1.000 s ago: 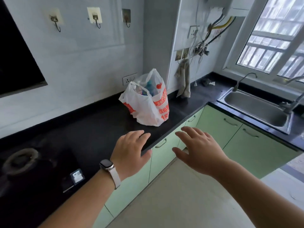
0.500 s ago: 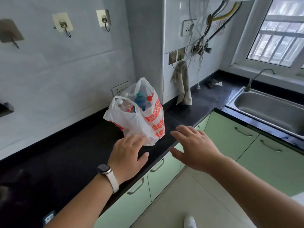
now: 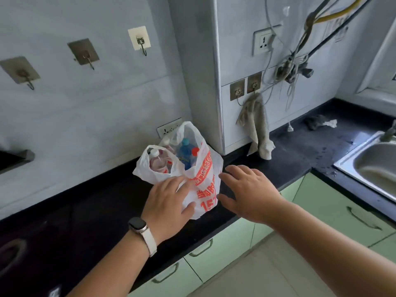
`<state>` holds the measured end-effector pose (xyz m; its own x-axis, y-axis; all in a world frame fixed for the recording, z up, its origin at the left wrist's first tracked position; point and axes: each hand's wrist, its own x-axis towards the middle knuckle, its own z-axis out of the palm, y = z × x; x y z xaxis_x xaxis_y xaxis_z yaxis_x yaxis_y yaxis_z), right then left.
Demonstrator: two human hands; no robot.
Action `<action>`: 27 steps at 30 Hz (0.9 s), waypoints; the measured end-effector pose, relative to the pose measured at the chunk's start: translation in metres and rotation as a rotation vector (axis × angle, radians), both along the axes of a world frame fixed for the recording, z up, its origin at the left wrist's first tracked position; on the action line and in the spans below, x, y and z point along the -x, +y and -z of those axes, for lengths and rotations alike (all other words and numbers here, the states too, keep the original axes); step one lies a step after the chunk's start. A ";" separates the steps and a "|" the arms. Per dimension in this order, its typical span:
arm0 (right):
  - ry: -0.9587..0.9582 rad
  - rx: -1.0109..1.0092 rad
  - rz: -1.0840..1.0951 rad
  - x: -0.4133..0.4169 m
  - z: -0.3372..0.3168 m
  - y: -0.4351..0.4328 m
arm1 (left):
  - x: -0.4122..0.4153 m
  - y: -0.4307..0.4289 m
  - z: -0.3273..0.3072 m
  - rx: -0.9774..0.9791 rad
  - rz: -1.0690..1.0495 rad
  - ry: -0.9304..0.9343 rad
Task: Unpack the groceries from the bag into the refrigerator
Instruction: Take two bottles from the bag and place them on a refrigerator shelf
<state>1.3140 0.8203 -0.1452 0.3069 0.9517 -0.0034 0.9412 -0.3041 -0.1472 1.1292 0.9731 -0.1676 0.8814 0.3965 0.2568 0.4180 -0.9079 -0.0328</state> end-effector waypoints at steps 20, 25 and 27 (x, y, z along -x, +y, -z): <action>0.046 0.112 -0.185 -0.051 0.044 0.121 | -0.059 0.099 0.055 0.191 -0.337 -0.060; 0.023 0.150 -0.255 -0.045 0.056 0.160 | -0.068 0.134 0.070 0.293 -0.490 -0.091; 0.019 0.136 -0.252 -0.042 0.063 0.175 | -0.072 0.144 0.078 0.336 -0.509 -0.085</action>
<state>1.3565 0.9952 -0.2086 0.0592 0.9884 -0.1398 0.9871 -0.0788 -0.1395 1.2012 1.1175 -0.2460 0.5417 0.8339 0.1057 0.7904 -0.5481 0.2735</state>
